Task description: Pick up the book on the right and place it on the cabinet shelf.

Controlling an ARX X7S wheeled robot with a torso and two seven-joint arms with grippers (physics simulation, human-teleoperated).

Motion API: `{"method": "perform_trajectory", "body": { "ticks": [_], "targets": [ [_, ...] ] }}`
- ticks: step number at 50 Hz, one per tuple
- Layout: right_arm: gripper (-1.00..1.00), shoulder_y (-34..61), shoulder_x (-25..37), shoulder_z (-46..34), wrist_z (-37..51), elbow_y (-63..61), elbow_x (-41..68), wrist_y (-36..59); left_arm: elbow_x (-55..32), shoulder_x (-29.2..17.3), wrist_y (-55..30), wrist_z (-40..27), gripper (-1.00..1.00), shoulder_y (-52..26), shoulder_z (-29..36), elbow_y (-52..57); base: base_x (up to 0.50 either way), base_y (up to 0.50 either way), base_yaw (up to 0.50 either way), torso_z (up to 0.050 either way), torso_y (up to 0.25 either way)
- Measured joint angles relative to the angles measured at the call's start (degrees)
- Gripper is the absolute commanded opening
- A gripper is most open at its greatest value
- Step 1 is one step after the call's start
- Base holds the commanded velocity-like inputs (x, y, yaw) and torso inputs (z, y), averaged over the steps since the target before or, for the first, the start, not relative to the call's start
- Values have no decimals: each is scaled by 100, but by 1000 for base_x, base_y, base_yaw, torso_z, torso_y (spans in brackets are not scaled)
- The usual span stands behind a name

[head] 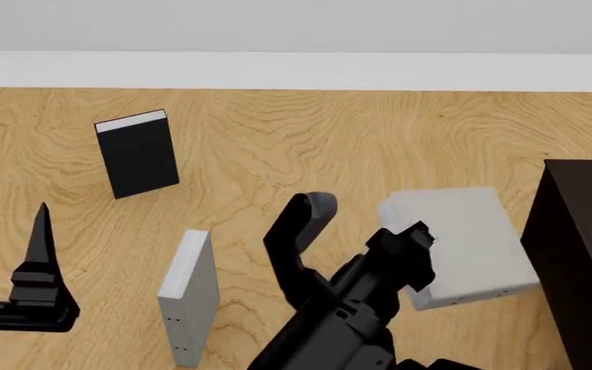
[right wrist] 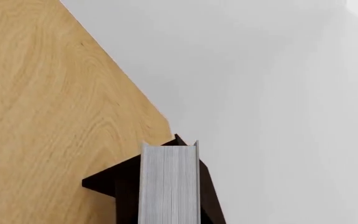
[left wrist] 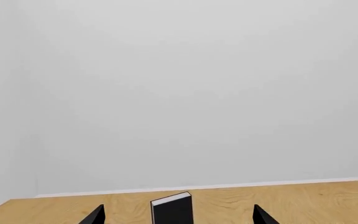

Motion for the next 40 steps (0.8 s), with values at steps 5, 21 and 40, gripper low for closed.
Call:
{"method": "perform_trajectory", "body": {
  "ticks": [5, 21, 40],
  "targets": [
    [-100, -63, -144, -90, -69, 291, -142, -101, 5, -4, 13, -4, 100, -2, 21, -15, 0, 0, 0, 0, 0],
    [-100, -252, -517, -315, -478, 1166, -499, -493, -11, -21, 36, -21, 100, -13, 56, -50, 0, 0, 0, 0, 2],
    [-100, -376, -755, -504, -997, 1773, -741, -533, -40, -51, 32, -51, 100, -16, 82, -36, 0, 0, 0, 1, 1]
  ]
}}
